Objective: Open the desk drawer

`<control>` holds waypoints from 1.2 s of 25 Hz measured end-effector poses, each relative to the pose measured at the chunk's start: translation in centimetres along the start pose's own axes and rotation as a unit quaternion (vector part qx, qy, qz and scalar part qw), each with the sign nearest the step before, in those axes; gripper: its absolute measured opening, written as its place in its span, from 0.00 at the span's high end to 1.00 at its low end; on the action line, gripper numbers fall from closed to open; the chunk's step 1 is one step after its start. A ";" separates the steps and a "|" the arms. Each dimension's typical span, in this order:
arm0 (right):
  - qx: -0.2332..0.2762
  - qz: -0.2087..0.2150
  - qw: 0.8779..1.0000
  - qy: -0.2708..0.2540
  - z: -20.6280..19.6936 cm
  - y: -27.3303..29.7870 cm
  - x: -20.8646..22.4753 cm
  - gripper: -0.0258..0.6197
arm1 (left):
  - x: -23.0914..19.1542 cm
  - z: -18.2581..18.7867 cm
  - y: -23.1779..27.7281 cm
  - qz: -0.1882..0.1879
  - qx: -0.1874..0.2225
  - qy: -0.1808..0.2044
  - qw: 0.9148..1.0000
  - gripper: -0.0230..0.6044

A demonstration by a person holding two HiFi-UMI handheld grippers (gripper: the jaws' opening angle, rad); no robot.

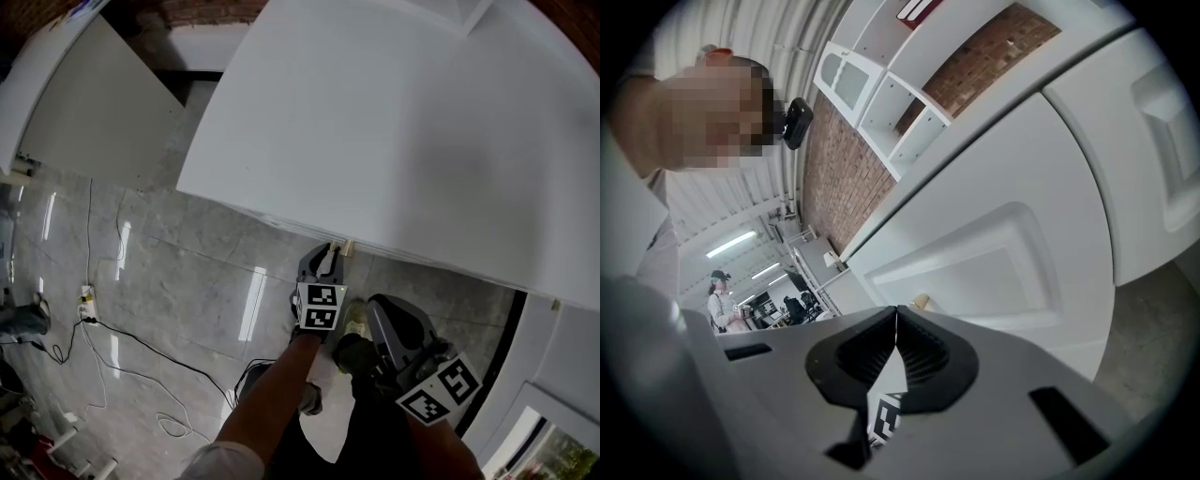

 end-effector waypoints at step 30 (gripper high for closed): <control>-0.057 -0.028 0.998 0.021 -4.1 -5.8 -7.5 0.93 | 1.4 -9.1 -12.3 -0.008 -0.059 -0.008 0.998 0.84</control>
Point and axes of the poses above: the fingertips, and each gripper's own axes: y forward along the fingers, x to its right, z out of its top, the point moved 4 cm from there along -y, backward along the fingers, and after that the axes turned 2 degrees about z, right-handed, at the moved point
